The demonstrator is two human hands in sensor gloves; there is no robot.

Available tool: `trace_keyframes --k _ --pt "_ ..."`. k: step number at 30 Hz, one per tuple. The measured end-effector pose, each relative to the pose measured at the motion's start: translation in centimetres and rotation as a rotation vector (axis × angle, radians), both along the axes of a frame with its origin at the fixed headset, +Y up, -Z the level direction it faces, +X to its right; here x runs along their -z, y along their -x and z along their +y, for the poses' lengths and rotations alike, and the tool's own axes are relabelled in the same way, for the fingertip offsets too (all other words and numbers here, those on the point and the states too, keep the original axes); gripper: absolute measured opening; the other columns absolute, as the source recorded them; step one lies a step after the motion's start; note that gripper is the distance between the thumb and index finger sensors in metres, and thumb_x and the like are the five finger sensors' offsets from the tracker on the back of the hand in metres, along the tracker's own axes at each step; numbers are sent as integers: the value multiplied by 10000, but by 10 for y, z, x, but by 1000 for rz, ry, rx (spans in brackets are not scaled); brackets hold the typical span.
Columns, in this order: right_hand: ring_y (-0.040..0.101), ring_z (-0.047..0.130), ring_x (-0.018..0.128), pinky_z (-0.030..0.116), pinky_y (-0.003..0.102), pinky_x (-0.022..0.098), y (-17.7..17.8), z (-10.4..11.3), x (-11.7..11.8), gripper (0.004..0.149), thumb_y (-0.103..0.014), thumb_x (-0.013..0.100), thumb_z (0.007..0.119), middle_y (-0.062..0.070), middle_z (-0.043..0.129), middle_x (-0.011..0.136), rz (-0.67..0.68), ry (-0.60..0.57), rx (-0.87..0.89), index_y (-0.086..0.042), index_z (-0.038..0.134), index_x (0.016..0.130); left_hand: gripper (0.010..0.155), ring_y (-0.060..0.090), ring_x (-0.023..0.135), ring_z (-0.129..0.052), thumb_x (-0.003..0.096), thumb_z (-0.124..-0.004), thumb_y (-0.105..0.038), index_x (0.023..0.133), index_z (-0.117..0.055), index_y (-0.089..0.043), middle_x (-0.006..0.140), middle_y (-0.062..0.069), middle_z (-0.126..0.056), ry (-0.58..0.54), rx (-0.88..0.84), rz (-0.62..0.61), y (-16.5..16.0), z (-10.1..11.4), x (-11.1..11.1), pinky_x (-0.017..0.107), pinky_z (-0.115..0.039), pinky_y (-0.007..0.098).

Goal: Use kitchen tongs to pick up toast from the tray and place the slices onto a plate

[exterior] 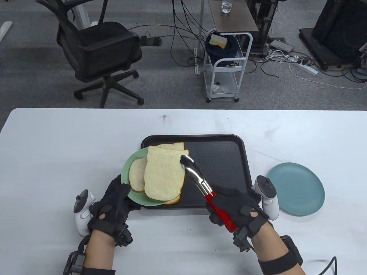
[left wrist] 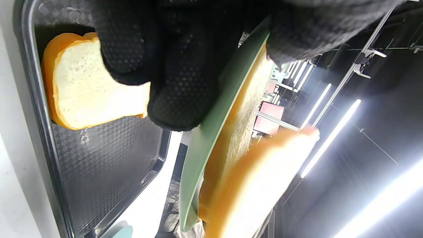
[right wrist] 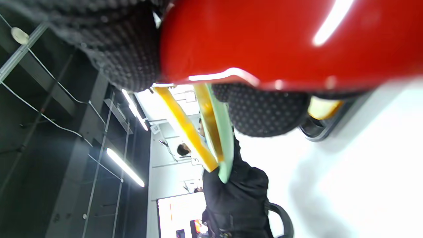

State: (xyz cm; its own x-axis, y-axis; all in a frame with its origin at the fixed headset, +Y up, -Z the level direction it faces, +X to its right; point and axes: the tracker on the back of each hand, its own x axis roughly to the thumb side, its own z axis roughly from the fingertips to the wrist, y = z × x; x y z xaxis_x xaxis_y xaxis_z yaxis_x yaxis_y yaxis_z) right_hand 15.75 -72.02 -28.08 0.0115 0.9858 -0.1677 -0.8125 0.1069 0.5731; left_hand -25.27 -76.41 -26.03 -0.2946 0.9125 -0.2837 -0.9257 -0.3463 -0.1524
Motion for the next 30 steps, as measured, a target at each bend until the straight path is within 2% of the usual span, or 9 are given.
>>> trace_keyframes --k 6,10,12,14,23,30 --pt "358 1053 427 914 487 293 6 -3 -1 670 -468 480 838 232 906 774 -16 -19 -88 -131 650 1028 631 240 576 -1097 528 -770 -480 1036 -416 -361 998 36 -805 8 13 -20 -3 -2 1 527 -876 423" --pt "367 1034 470 905 487 323 2 4 -1 775 -560 464 839 244 869 823 -9 -126 -161 -122 597 1056 627 245 569 -1101 527 -772 -472 1035 -423 -353 991 58 -811 12 24 -10 -2 -2 1 523 -879 426" --pt "372 1027 489 897 494 334 -2 8 -1 821 -604 449 831 250 857 847 -21 -146 -171 -118 586 1063 625 246 569 -1102 527 -771 -470 1034 -425 -355 989 57 -814 6 19 -9 -1 -2 1 522 -880 427" --pt "381 1018 506 890 502 348 -8 9 1 821 -599 456 829 257 843 865 0 -129 -142 -113 578 1068 625 245 566 -1103 528 -770 -470 1035 -425 -353 988 59 -815 7 1 -4 0 -2 1 521 -880 425" --pt "382 1010 528 883 505 361 -57 7 15 837 -602 451 834 249 826 893 -206 -88 -17 -121 556 1076 625 243 574 -1101 529 -769 -473 1035 -420 -357 993 57 -809 -7 -25 17 5 2 0 526 -879 423" --pt "383 1005 532 880 507 364 -98 -12 27 835 -599 454 832 249 821 897 -350 -18 10 -121 550 1078 626 241 577 -1100 530 -769 -476 1035 -419 -358 994 58 -808 -14 -38 26 7 3 0 527 -879 422"
